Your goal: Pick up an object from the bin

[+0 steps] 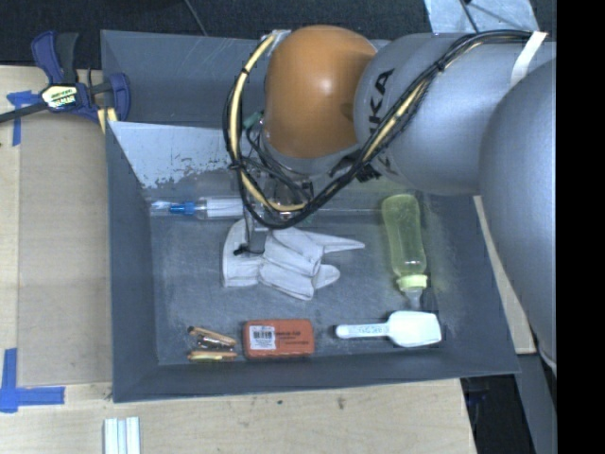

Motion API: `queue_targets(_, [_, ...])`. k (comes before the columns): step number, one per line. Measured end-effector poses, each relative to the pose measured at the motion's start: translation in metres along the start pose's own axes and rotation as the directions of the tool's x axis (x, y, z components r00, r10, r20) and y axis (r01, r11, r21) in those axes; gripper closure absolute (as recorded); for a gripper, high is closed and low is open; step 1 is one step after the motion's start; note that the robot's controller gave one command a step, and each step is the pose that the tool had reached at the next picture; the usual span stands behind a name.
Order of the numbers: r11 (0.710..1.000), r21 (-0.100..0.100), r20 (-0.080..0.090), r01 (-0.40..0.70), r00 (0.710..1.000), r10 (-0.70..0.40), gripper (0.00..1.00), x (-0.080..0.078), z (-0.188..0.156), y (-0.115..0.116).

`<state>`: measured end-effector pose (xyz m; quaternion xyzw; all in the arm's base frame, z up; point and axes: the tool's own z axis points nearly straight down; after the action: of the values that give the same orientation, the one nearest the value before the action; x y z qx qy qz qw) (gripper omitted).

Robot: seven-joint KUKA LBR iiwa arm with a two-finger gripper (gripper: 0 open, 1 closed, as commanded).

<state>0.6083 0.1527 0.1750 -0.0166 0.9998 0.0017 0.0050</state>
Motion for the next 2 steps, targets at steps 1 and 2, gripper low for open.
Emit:
queue_targets(1, [0.998,0.004,-0.008,-0.057,0.998,0.057,0.00,0.0136,0.0500,-0.0087])
queue_targets(2, [0.999,0.002,-0.011,-0.041,0.999,0.041,0.00,0.0122,0.0576,-0.0080])
